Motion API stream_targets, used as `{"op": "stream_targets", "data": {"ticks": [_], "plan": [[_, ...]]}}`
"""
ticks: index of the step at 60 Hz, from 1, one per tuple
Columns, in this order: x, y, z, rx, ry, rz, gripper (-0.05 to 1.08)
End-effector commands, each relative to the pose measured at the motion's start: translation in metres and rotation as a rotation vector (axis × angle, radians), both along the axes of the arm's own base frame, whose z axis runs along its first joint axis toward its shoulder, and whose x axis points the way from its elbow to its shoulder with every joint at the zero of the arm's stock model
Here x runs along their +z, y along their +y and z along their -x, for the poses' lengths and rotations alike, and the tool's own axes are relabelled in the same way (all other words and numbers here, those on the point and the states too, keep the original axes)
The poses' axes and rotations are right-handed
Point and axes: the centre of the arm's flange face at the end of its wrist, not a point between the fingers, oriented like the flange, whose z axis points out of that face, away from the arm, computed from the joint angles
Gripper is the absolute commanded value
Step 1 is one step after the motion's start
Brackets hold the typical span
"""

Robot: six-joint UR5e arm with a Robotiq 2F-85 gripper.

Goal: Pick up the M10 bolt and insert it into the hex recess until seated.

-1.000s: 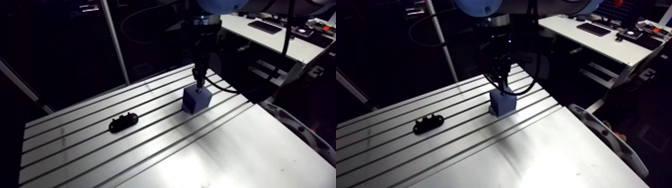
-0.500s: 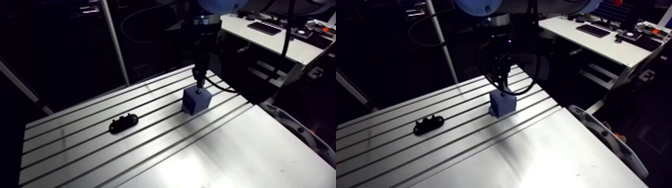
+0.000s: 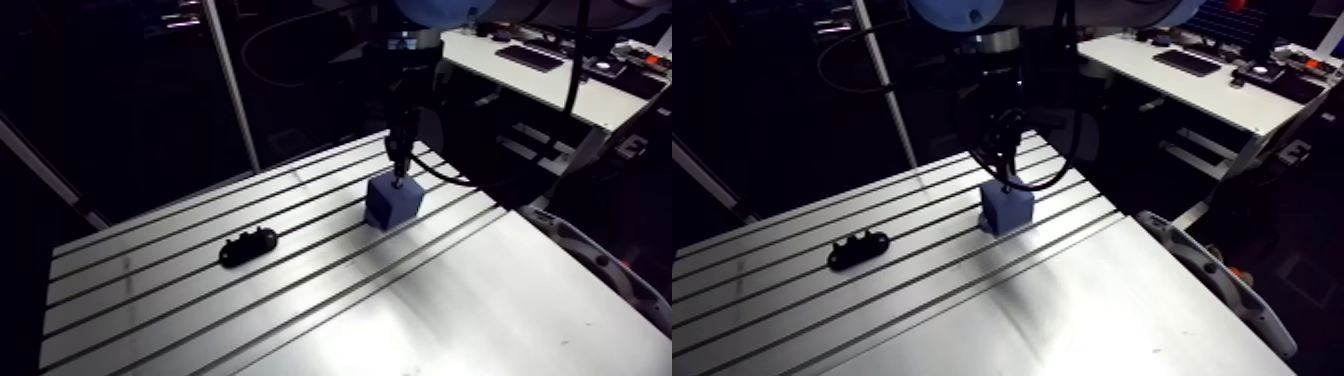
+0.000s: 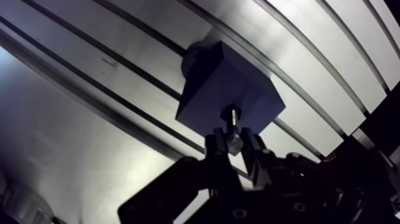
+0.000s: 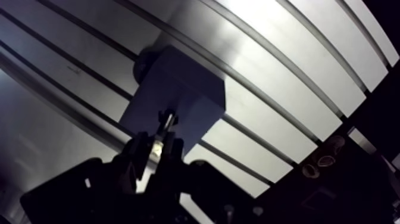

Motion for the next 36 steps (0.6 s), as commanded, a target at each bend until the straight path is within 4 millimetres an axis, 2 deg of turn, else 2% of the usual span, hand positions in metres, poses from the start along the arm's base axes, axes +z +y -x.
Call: {"op": "stream_targets", "data": {"ticks": [1,36], "plan": [[-0.0011,-0.0001,0.0,0.001,-0.001,-0.001,1.01],[-0.0087,-0.0007,0.0004,0.002,-0.011,0.003,1.01]]}}
